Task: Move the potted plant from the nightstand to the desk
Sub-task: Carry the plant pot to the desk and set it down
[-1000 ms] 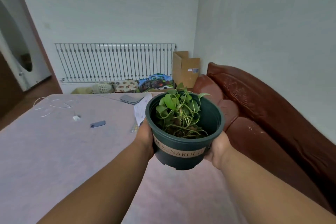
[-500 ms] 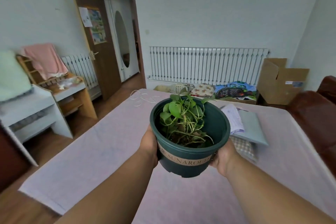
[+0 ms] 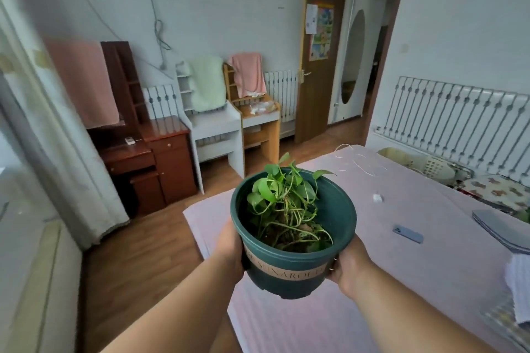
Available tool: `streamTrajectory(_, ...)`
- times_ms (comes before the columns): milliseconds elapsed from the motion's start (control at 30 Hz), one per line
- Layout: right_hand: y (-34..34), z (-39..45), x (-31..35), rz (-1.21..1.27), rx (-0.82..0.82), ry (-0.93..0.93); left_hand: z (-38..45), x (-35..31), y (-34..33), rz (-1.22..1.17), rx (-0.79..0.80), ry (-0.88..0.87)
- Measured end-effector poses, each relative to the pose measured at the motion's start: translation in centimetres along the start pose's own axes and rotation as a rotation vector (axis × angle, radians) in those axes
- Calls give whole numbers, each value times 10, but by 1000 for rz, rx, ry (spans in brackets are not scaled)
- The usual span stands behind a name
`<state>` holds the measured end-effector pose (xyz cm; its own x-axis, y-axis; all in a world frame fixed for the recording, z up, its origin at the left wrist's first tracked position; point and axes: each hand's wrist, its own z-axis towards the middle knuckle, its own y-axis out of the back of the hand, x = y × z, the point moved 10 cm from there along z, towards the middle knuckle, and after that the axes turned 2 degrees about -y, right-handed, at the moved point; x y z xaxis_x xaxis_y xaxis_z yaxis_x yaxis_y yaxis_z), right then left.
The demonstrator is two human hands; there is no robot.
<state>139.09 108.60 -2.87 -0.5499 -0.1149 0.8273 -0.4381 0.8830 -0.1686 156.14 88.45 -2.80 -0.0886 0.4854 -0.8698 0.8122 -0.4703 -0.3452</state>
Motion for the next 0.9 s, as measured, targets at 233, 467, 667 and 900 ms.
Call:
streamTrajectory(233, -98, 3, -36, -181, 244, -64, -43, 0, 109, -216, -248, -117)
streamTrajectory(467, -210, -28, -82, -340, 432, -133, -87, -17, 229, -270, -479, -210)
streamTrajectory(667, -316, -36, -115, -364, 525, -165, -70, -40, 324, -313, -529, -197)
streamTrajectory(900, -442, -13, -158, -335, 508, -212, -14, -83, 430, -387, -488, -163)
